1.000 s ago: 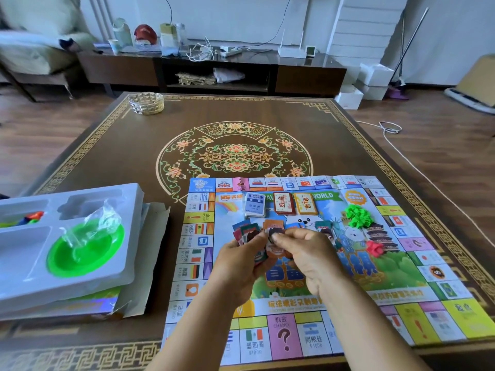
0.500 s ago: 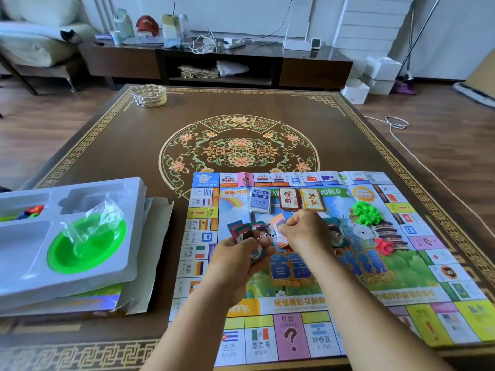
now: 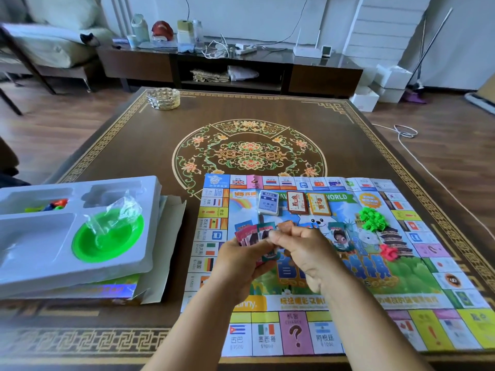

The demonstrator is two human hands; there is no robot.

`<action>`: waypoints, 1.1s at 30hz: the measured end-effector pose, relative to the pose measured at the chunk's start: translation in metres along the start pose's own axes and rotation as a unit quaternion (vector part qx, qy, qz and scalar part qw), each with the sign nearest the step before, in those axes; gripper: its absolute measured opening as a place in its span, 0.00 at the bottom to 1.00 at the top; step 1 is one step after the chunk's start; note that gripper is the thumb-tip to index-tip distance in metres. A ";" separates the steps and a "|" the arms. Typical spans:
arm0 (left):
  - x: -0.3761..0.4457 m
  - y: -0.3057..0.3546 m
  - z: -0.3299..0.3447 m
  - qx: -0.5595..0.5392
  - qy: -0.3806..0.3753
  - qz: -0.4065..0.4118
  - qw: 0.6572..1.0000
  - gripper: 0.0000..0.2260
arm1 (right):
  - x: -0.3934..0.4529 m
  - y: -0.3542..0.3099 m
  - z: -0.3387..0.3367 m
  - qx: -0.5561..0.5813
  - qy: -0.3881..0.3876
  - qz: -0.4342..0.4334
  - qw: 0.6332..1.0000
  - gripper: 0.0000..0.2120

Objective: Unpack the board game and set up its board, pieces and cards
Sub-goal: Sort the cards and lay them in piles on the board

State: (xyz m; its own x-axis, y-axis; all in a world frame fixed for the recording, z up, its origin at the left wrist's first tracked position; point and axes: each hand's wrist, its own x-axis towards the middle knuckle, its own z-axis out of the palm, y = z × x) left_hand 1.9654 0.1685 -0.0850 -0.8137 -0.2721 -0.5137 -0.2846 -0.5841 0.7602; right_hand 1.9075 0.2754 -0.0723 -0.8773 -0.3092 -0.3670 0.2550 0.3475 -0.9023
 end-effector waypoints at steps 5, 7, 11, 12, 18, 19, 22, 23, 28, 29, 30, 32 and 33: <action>-0.005 0.003 -0.004 -0.011 -0.009 -0.003 1.000 0.02 | 0.000 0.002 0.003 0.023 0.050 0.015 0.998 0.04; -0.005 0.004 -0.005 -0.001 0.009 0.000 1.000 0.03 | -0.001 0.002 0.004 0.011 0.058 0.002 0.998 0.03; -0.003 0.003 -0.006 0.015 0.041 0.013 0.999 0.04 | -0.001 0.002 0.007 0.002 0.066 -0.011 0.998 0.05; -0.003 0.004 -0.006 0.015 0.044 0.015 0.999 0.04 | -0.002 0.001 0.008 0.000 0.069 -0.010 0.998 0.04; -0.005 0.006 -0.009 -0.033 0.020 0.000 0.999 0.04 | 0.001 0.004 0.010 0.041 0.094 0.000 0.995 0.06; -0.005 0.006 -0.009 -0.041 0.018 -0.004 0.999 0.05 | 0.002 0.005 0.010 0.049 0.096 0.002 0.994 0.06; -0.005 0.006 -0.011 -0.040 0.014 -0.009 0.999 0.03 | 0.002 0.007 0.012 0.063 0.088 0.014 0.994 0.06; -0.005 0.006 -0.011 -0.038 0.011 -0.009 0.999 0.03 | 0.003 0.008 0.013 0.064 0.085 0.016 0.994 0.06; -0.003 0.004 -0.014 -0.025 0.037 -0.006 0.999 0.02 | 0.009 0.003 0.010 0.012 0.119 -0.013 0.993 0.07; -0.002 0.004 -0.016 -0.030 0.047 -0.006 0.998 0.03 | 0.014 0.002 0.008 -0.020 0.136 -0.026 0.990 0.07; -0.001 0.005 -0.017 -0.040 0.056 -0.009 0.998 0.03 | 0.020 0.000 0.007 -0.059 0.153 -0.034 0.986 0.06; 0.001 0.005 -0.019 -0.052 0.064 -0.015 0.996 0.03 | 0.031 0.000 0.009 -0.133 0.176 -0.034 0.975 0.08; 0.002 0.005 -0.020 -0.051 0.065 -0.017 0.996 0.03 | 0.036 0.001 0.012 -0.158 0.178 -0.033 0.971 0.08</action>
State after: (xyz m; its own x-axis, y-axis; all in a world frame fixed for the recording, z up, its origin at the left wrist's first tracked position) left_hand 1.9723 0.1499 -0.0898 -0.7297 -0.3436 -0.5912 -0.2528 -0.6678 0.7001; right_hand 1.8810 0.2536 -0.0889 -0.9867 -0.0331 -0.1593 0.1065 0.6085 -0.7864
